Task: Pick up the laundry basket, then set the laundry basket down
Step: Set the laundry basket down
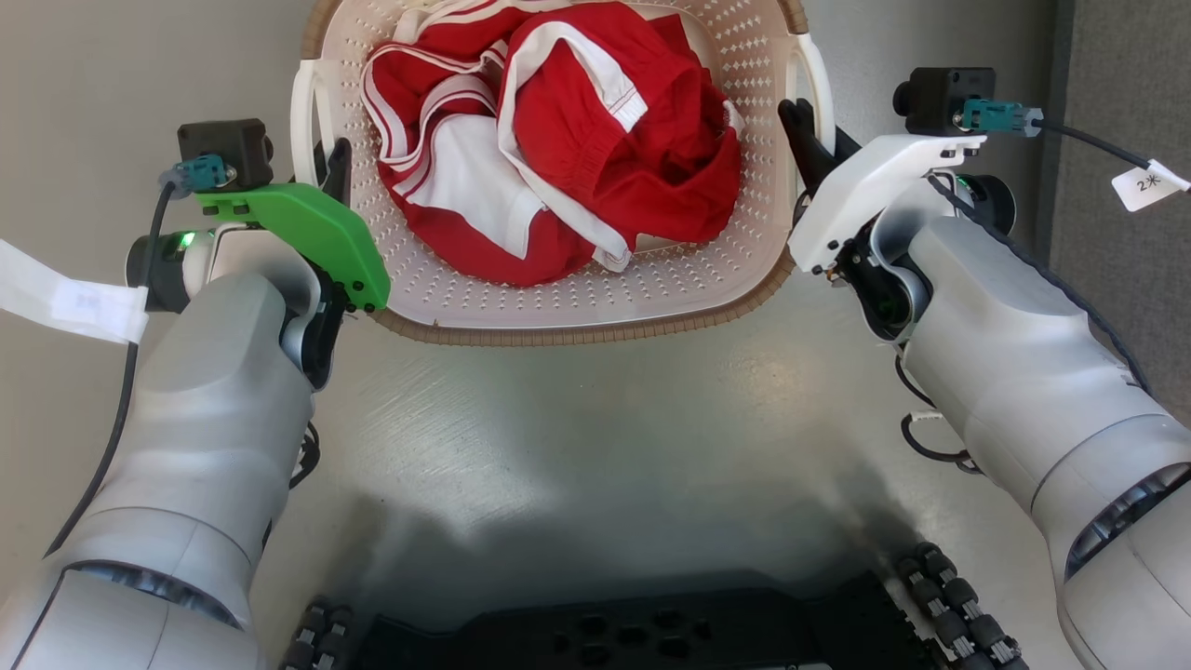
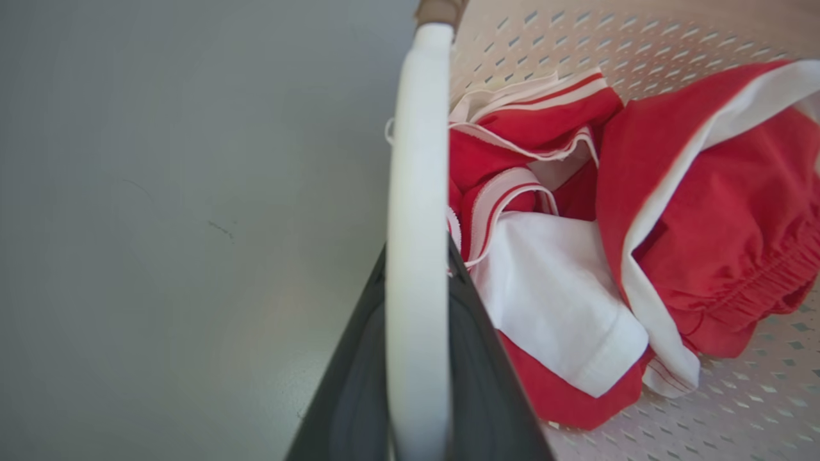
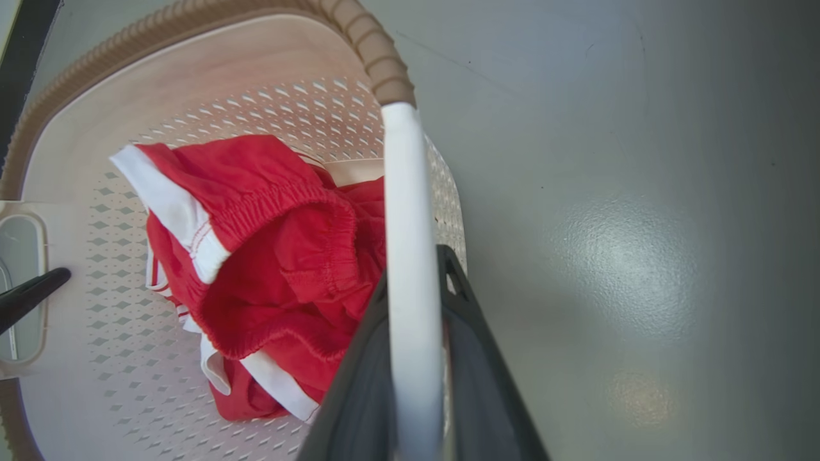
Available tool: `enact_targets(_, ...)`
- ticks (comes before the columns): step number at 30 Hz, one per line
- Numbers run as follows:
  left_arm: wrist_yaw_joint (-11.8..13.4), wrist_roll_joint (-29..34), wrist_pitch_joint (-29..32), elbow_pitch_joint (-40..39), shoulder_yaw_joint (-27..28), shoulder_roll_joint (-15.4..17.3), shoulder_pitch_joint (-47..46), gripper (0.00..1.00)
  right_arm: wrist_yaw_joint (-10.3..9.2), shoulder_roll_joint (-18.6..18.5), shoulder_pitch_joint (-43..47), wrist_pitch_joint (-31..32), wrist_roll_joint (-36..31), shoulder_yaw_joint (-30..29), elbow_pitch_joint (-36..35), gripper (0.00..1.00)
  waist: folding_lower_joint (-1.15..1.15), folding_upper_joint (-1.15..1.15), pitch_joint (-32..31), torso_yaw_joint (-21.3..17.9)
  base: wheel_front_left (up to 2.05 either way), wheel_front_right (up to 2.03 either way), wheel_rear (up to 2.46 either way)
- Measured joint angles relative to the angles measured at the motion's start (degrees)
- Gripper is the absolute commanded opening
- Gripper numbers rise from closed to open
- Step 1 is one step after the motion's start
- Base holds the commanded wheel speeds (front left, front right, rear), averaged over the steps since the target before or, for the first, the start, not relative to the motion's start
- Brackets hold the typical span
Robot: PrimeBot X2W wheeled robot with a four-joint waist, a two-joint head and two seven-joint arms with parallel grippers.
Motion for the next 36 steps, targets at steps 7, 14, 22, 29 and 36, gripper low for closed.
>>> enact_targets(7,0.0,0.1,-0.2,0.1,0.0,-0.1,-0.1,0.0,0.0,0.0,-0.1,-0.4,0.0,0.0,0.3,0.0,0.0,0.0,0.2,0.0,0.0,0.0,0.0)
enact_targets(14,0.0,0.2,-0.5,0.3,0.0,-0.1,-0.2,1.0,0.63,0.0,-0.7,-0.4,0.0,0.0,0.5,1.0,0.0,0.0,0.1,0.0,0.0,0.0,0.0)
enact_targets(22,0.0,0.2,-0.5,0.5,0.0,-0.1,-0.2,1.0,0.63,0.3,-0.9,-0.5,0.0,-0.1,1.4,1.0,0.0,0.0,-0.3,-0.1,0.0,0.0,0.0)
enact_targets(29,0.0,0.2,-0.5,1.2,0.2,-0.1,-0.2,1.0,0.63,0.4,-0.9,-0.5,0.1,-0.1,2.0,1.0,0.0,0.0,-1.8,-0.3,0.0,0.0,0.0)
enact_targets(36,0.0,0.2,-0.5,1.4,1.2,0.1,0.3,1.0,0.63,0.7,-0.4,-0.5,0.2,-0.5,1.8,1.0,0.0,0.0,-4.4,-0.7,0.0,0.0,0.0)
